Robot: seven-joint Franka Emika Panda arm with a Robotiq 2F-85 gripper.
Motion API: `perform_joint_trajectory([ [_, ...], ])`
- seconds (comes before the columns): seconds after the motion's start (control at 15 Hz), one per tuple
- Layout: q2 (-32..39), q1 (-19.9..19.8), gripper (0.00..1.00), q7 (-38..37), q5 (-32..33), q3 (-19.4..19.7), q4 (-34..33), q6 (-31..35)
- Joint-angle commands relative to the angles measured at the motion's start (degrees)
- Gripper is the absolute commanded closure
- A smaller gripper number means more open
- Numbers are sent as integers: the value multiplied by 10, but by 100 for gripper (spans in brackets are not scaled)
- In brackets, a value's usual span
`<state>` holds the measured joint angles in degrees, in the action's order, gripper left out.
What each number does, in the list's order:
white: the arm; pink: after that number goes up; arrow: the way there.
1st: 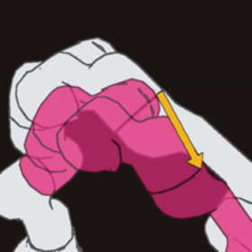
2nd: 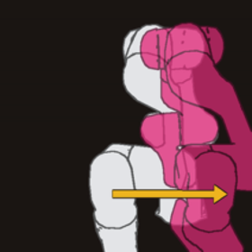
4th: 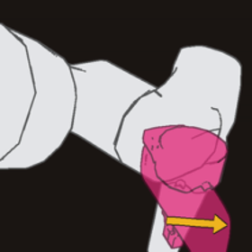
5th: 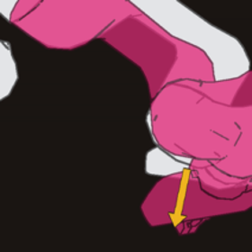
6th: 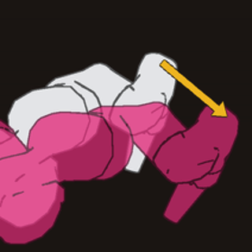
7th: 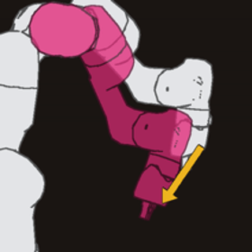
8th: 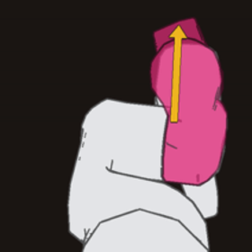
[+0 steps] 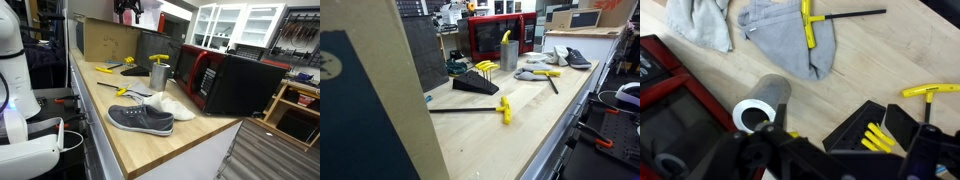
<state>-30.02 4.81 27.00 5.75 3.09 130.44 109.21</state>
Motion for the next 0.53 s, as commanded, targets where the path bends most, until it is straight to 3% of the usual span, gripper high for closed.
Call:
perform_joint_trajectory([
  [0.0, -5, 20, 0, -13, -3, -19, 36, 11],
  [0.27, 9, 31, 0, -10, 17, -37, 55, 19],
  [0.47, 36, 31, 0, 8, 32, -32, 23, 11],
])
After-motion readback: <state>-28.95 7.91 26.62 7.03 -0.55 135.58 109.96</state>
